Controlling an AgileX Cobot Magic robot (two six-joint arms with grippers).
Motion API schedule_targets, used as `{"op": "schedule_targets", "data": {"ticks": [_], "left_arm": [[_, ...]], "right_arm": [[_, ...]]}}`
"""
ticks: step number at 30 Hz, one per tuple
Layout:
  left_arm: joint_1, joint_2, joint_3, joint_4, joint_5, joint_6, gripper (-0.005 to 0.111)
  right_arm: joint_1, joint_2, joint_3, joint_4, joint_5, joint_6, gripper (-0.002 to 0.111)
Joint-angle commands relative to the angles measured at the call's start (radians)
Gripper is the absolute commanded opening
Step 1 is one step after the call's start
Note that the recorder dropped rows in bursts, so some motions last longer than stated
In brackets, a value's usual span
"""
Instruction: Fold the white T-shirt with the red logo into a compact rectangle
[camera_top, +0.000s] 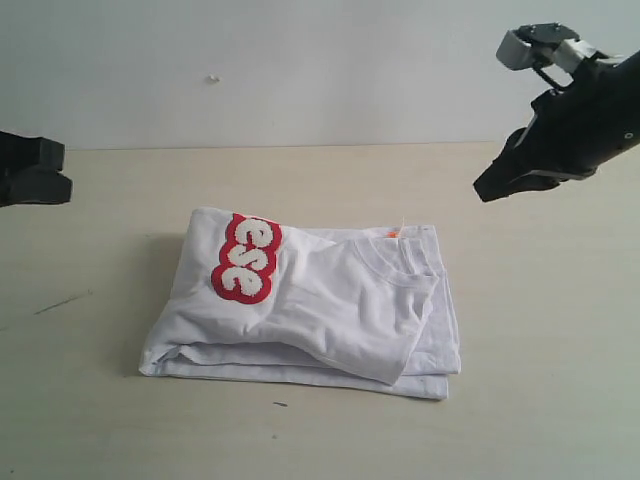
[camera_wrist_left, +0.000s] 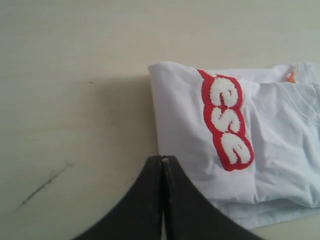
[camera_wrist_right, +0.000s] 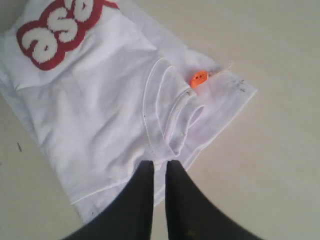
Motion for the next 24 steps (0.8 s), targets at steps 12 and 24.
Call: {"op": "schedule_targets", "data": {"ticks": [12,24], "left_arm": [[0.009,-0.565,0.363,-0.010,-0.310,0.018,0.000],[0.009,-0.950,0.563,-0.024,-0.315,0.010,0.000]], "right_arm": [[-0.004,-0.625,0.484,0.069,-0.502,0.023,0.010],[-0.004,-1.074,0.657,0.109,-0.526,0.023,0.010]]}}
